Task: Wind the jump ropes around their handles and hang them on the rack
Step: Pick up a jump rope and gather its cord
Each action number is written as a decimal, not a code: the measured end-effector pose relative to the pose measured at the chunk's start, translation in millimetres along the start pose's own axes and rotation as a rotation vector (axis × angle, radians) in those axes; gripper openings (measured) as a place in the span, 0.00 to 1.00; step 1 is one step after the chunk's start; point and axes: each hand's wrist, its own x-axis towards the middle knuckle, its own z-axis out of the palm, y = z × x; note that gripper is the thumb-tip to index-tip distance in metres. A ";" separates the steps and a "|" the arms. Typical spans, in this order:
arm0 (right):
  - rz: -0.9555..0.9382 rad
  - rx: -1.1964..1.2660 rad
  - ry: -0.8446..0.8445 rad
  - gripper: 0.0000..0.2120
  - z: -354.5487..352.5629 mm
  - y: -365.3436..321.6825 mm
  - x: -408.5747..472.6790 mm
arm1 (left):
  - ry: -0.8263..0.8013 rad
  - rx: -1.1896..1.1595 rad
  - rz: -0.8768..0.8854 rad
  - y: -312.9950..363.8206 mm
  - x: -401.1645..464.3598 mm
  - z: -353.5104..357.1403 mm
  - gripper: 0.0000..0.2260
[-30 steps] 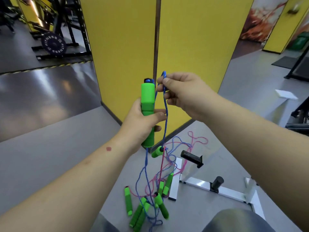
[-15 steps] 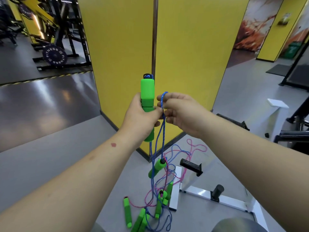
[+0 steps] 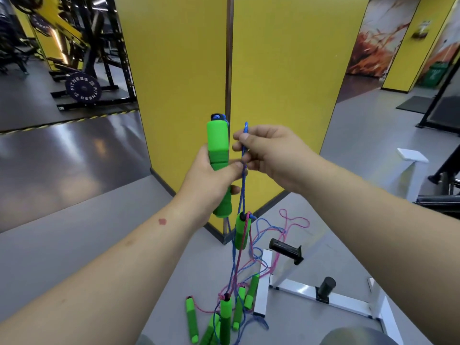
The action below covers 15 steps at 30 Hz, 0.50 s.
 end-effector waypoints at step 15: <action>0.208 -0.729 -0.247 0.12 -1.3 27.4 -21.7 | 0.104 0.002 0.116 32.1 21.9 1.4 0.14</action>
